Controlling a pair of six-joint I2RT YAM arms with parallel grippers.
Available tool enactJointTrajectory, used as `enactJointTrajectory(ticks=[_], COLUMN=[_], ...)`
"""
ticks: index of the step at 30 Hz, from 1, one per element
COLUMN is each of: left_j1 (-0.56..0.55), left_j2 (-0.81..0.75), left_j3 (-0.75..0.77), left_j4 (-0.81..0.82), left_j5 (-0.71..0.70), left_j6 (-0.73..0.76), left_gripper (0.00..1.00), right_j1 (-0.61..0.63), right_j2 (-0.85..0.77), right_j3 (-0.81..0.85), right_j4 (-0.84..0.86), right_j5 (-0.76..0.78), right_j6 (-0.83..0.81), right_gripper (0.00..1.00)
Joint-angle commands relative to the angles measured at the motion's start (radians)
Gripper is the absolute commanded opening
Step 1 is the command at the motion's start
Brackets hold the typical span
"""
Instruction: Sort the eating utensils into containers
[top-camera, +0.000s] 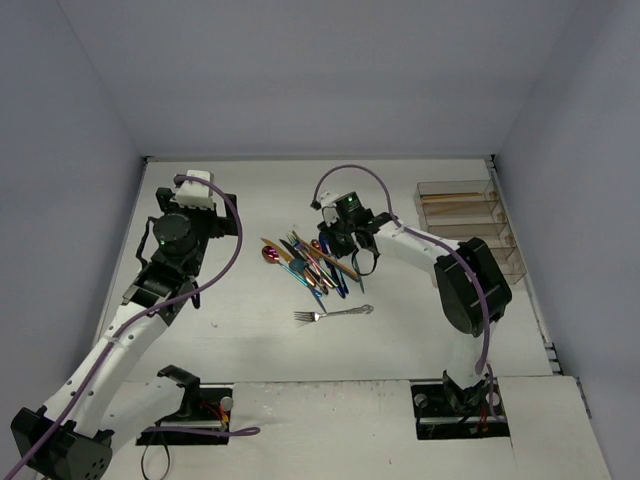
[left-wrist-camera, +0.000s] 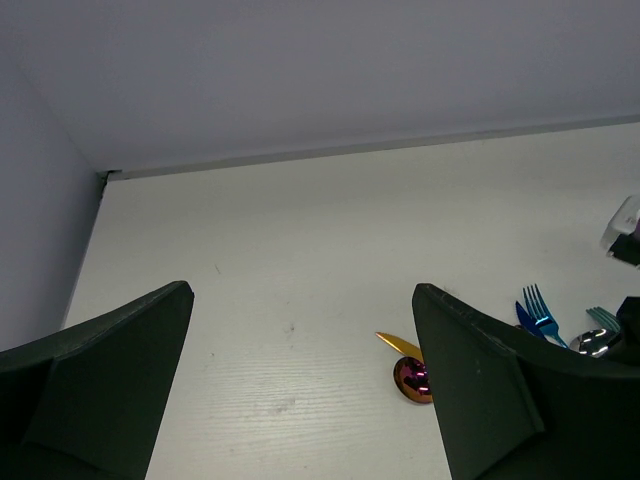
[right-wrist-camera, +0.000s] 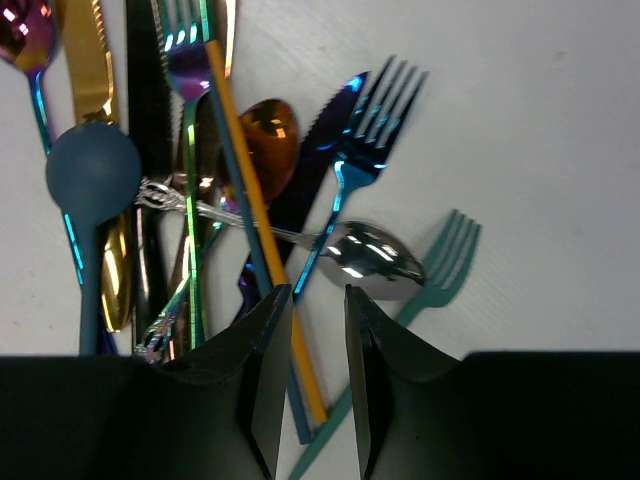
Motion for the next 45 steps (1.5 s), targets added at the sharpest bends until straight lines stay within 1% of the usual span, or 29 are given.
enactJointTrajectory(ticks=[1,4,7,12,28,39,45], left_j1=[-0.010,-0.012,-0.014,-0.018,-0.020,-0.020,-0.020], left_j2=[0.003,0.004,0.005,0.005,0.003,0.002,0.001], left_j3=[0.007,0.007,0.007,0.007,0.009,0.009,0.009], left_j4=[0.072,0.072,0.072,0.072,0.072,0.072,0.072], left_j5=[0.005,0.004,0.004,0.005,0.009,0.010,0.010], left_j6=[0.002,0.003,0.003,0.003,0.002,0.003,0.004], left_gripper=[0.90,0.90,0.90,0.90,0.90,0.90,0.90], right_j1=[0.038,0.053,0.057,0.059,0.059,0.059,0.059], right_j2=[0.013,0.032,0.055,0.063,0.050,0.049,0.080], right_j3=[0.004,0.010,0.023,0.035,0.049,0.066,0.073], right_j4=[0.007,0.007,0.007,0.005,0.006,0.007,0.007], right_j5=[0.009,0.017,0.024,0.036,0.061,0.031,0.046], right_j6=[-0.033,-0.035,-0.036,-0.036,-0.044,-0.038,-0.044], right_gripper=[0.24,0.22,0.19,0.17,0.16,0.16,0.16])
